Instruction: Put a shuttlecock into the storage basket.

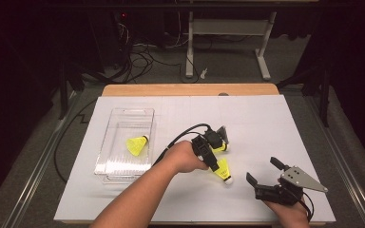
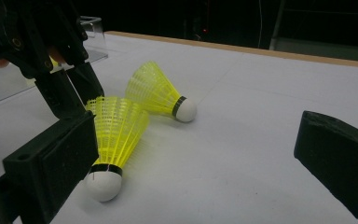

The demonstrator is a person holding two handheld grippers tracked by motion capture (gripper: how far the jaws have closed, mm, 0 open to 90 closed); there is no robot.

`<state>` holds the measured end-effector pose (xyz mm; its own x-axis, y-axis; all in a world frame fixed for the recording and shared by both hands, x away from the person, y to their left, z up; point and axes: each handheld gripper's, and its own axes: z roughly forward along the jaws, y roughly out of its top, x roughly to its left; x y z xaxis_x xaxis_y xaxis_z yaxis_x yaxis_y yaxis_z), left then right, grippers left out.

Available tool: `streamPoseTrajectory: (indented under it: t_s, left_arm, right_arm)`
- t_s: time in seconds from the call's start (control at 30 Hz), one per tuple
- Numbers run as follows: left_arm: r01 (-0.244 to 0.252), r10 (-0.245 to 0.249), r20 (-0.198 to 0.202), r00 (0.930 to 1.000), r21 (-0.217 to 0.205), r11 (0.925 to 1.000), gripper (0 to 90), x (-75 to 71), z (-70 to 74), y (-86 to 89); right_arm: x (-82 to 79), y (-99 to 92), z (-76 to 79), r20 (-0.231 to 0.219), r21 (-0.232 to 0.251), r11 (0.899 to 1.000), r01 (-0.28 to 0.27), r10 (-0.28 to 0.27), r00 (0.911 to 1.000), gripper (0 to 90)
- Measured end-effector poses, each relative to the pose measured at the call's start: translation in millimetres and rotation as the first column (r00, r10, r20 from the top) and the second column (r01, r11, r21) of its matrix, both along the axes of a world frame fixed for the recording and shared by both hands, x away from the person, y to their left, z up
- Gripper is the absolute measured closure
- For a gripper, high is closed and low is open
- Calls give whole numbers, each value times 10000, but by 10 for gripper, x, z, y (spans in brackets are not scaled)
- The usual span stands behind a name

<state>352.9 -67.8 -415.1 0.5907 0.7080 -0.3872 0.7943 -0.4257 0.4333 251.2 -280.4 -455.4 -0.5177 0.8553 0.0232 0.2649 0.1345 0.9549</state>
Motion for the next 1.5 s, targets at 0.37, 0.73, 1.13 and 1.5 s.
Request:
streamPoseTrajectory:
  t_s: [0.37, 0.73, 1.13, 1.5]
  left_arm:
    - [144, -144, -399, 9991, 5, 9999, 772, -2, -11, 7]
    - [291, -296, -351, 9989, -129, 9995, 895, 1, 5, 46]
    - [182, -193, -512, 9985, -217, 9996, 706, 26, 1, 48]
    - [560, -581, -454, 9973, -451, 9974, 724, -17, -78, -23]
  right_arm:
    - [1, 1, -3, -9, -15, 10000, -5, 5, 10000, 2]
    - [1, -1, -3, -15, -19, 10000, -7, 7, 10000, 2]
    - [1, -1, -5, -43, -34, 10000, 6, -7, 10000, 2]
    - [1, 2, -7, -52, -73, 10000, -18, 18, 10000, 2]
